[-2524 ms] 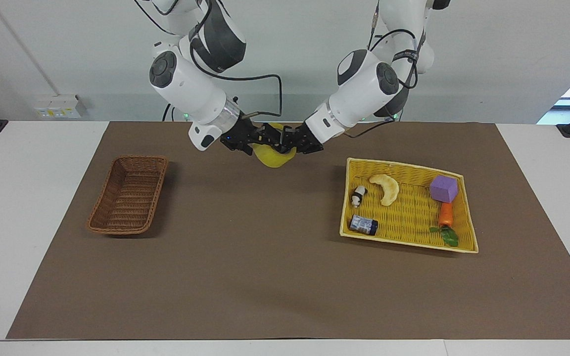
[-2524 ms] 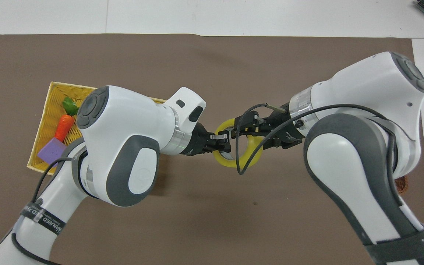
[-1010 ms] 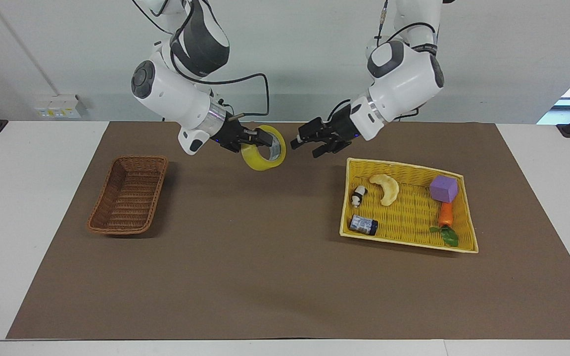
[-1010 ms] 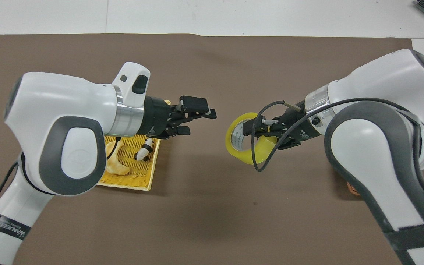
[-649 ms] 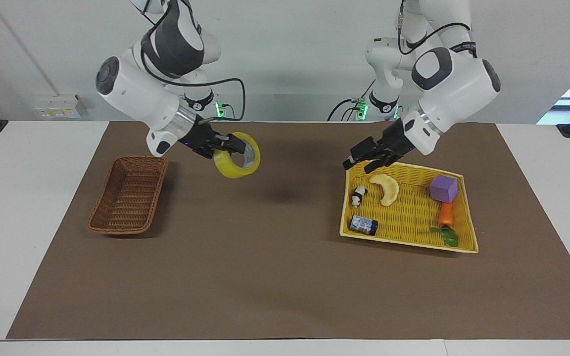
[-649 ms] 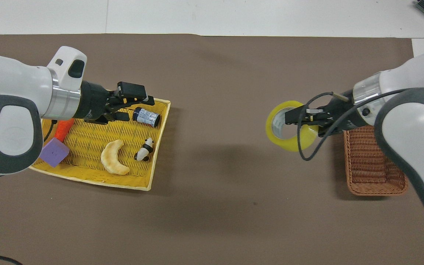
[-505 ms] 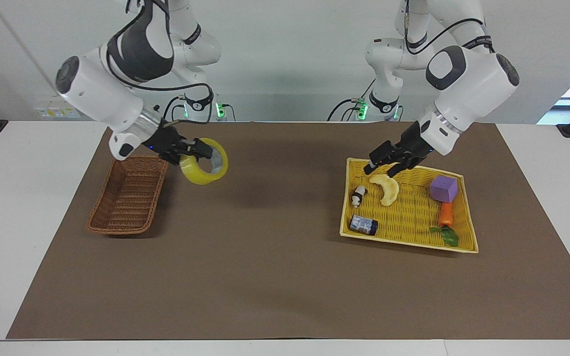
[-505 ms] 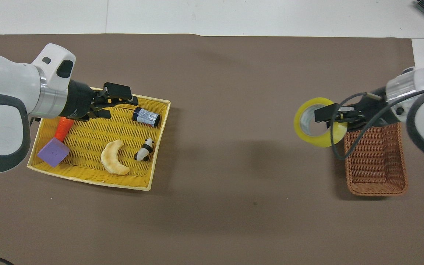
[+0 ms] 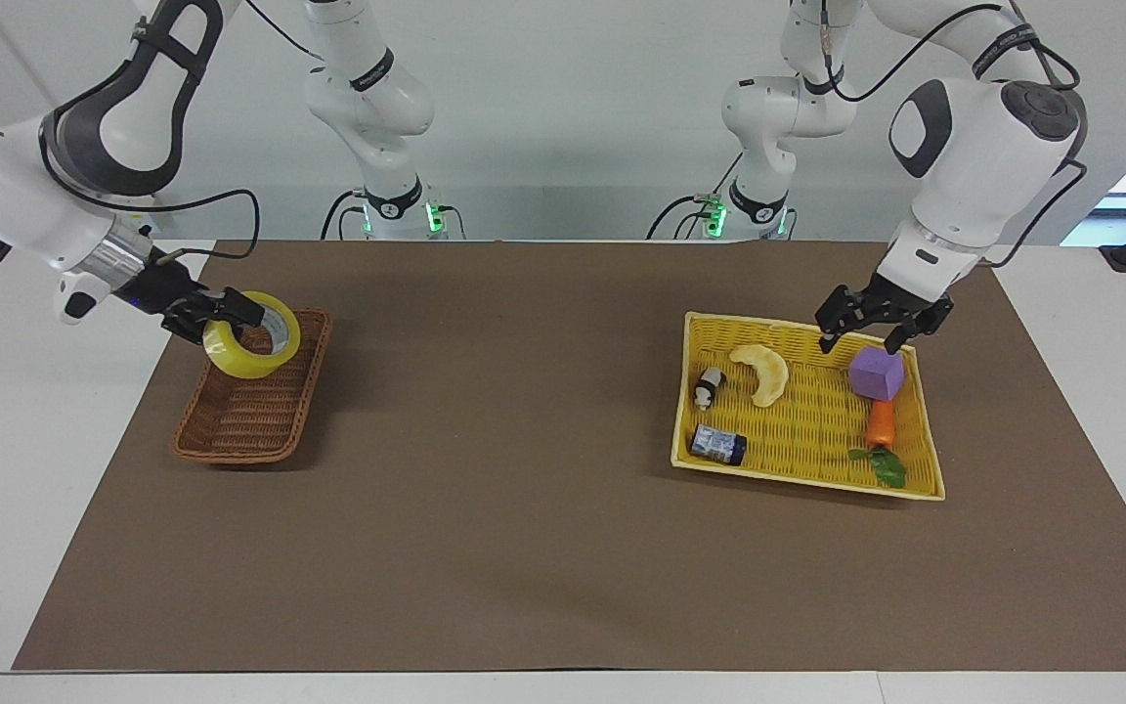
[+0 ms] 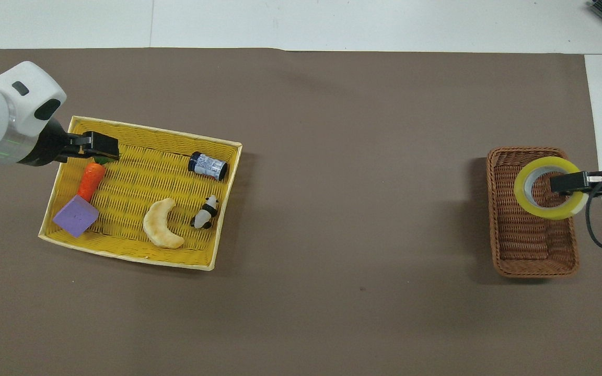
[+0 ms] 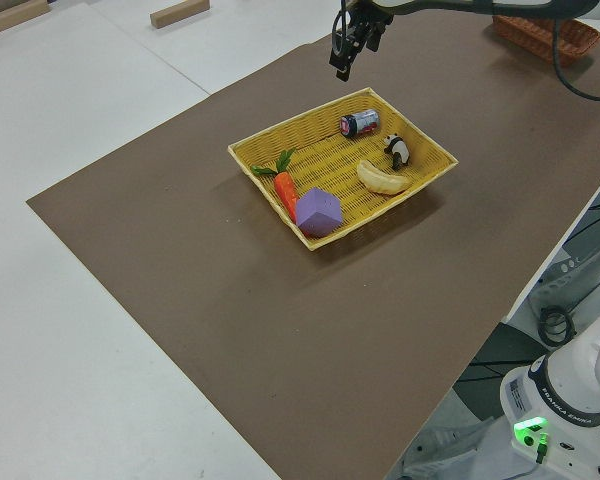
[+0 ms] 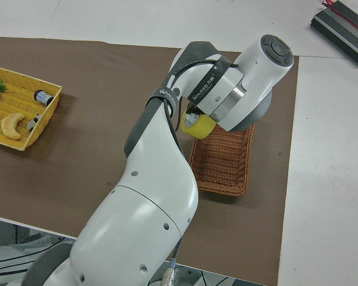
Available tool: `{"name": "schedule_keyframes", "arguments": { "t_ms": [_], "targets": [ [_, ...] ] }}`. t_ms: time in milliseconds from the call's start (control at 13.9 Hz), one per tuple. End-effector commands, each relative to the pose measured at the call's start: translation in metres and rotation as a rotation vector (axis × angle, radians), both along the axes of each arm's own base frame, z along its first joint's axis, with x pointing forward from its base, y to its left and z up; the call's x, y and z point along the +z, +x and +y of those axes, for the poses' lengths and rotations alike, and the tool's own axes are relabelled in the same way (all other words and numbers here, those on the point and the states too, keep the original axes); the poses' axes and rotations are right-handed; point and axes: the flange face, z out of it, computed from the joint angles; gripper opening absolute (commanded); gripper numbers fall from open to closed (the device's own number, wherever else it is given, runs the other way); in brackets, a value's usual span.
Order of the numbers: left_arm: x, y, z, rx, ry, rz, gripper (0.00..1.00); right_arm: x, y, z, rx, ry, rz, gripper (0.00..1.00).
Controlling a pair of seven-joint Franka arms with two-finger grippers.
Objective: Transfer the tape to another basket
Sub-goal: 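Lower the tape into the wicker basket with the right gripper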
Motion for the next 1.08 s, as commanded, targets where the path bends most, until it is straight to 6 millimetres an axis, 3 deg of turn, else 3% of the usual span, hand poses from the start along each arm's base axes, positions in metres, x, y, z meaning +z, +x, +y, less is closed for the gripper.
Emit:
{"name": "schedule_keyframes", "arguments": {
  "t_ms": [0, 144, 216, 361, 577, 721, 1010],
  "targets": [
    [0.042, -0.008, 0.018, -0.060, 0.121, 0.052, 1.00, -0.026, -0.008, -0.009, 0.040, -0.012, -0.010, 0.00],
    [0.064, -0.012, 0.020, -0.080, 0.129, 0.069, 1.00, -0.039, -0.013, -0.016, 0.046, -0.013, -0.017, 0.00],
    [0.065, -0.014, 0.022, -0.078, 0.131, 0.075, 1.00, -0.041, -0.011, -0.012, 0.046, -0.015, -0.017, 0.00],
    [0.062, -0.014, 0.039, -0.040, 0.106, 0.078, 1.00, -0.068, -0.013, -0.017, 0.039, -0.006, 0.002, 0.00],
    [0.062, -0.014, 0.042, -0.032, 0.103, 0.080, 1.00, -0.089, -0.017, -0.020, 0.068, -0.007, -0.007, 0.00],
    [0.062, -0.014, 0.041, -0.034, 0.103, 0.079, 1.00, -0.113, -0.025, -0.038, 0.098, 0.008, -0.005, 0.00],
    [0.062, -0.014, 0.041, -0.032, 0.103, 0.079, 1.00, -0.121, -0.028, -0.039, 0.113, 0.006, -0.012, 0.00]
  ]
}}
